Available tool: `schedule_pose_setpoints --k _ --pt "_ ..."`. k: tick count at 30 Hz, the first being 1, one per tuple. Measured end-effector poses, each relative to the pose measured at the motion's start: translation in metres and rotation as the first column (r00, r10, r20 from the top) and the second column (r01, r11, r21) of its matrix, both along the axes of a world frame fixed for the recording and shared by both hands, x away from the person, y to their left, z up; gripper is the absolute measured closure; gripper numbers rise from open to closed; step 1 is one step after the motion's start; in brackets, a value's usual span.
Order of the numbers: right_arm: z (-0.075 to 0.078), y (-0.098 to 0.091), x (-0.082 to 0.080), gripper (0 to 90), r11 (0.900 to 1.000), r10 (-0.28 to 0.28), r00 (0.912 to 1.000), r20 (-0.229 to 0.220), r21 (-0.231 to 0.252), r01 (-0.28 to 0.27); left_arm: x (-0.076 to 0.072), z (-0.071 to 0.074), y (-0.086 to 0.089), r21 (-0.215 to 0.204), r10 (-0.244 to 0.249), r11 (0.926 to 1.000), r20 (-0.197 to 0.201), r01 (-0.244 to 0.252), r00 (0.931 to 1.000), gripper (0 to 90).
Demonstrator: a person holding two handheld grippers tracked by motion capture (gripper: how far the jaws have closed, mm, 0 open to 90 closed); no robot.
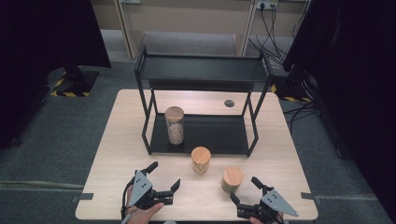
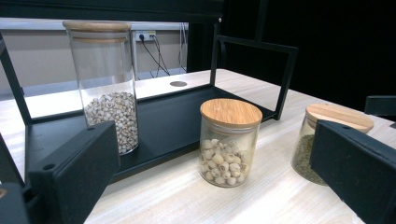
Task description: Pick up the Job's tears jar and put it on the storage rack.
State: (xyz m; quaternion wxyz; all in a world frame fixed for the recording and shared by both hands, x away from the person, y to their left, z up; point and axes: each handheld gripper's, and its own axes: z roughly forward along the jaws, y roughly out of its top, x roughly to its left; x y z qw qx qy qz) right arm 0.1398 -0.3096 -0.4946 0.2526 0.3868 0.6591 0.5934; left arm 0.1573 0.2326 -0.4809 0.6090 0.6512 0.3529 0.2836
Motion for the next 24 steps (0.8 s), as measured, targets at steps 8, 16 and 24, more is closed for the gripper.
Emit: schedule_pose_setpoints --k 8,16,24 --pt "0.000 0.000 0.000 0.9 1.0000 -0.001 1.0000 0.002 0.001 0.001 -0.010 -0.007 0.001 0.005 -0.024 0.9997 0.006 0.024 0.9997 1.0" --pt "0.000 0.000 -0.001 0.9 1.0000 0.004 1.0000 0.008 -0.001 -0.004 -0.017 -0.015 0.003 -0.003 -0.030 0.9995 0.020 0.030 0.9994 0.1" --pt "0.001 -0.002 -0.002 0.9 1.0000 0.008 0.9999 0.014 0.001 -0.008 -0.019 -0.020 0.006 -0.016 -0.033 0.9993 0.024 0.033 0.9992 0.1"
